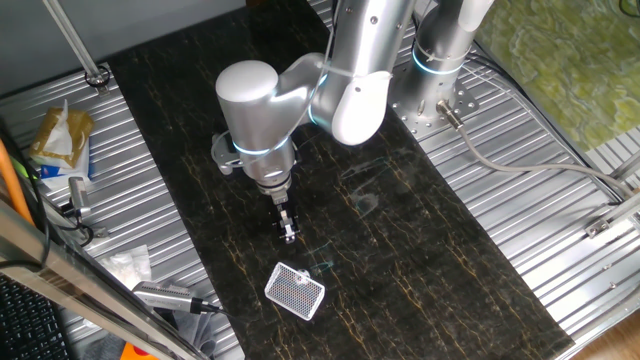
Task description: Push the soccer ball into the goal
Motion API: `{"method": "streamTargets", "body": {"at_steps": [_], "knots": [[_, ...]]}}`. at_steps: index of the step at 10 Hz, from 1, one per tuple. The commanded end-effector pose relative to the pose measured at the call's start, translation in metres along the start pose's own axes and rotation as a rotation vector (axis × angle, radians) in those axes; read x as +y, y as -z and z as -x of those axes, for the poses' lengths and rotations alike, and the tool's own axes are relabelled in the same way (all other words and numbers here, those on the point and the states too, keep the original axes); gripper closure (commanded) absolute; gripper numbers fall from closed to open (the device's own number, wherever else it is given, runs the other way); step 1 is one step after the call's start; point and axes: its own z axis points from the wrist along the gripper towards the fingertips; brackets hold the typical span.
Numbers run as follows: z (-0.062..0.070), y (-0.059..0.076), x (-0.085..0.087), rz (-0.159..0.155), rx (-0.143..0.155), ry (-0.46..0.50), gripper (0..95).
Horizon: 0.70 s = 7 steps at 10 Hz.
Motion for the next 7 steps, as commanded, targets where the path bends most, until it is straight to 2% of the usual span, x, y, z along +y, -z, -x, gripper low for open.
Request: {"method": "streamTargets", "body": {"at_steps": [1,3,7], "knots": [[-0.0004,0.0005,0.0011,0.018,0.011,-0.049,95.0],[-0.0025,0.0024,0.0038,0.028,0.017,-0.077,95.0],[-0.0069,-0.0015,0.0111,0.024,0.010,-0.081,95.0]]}}
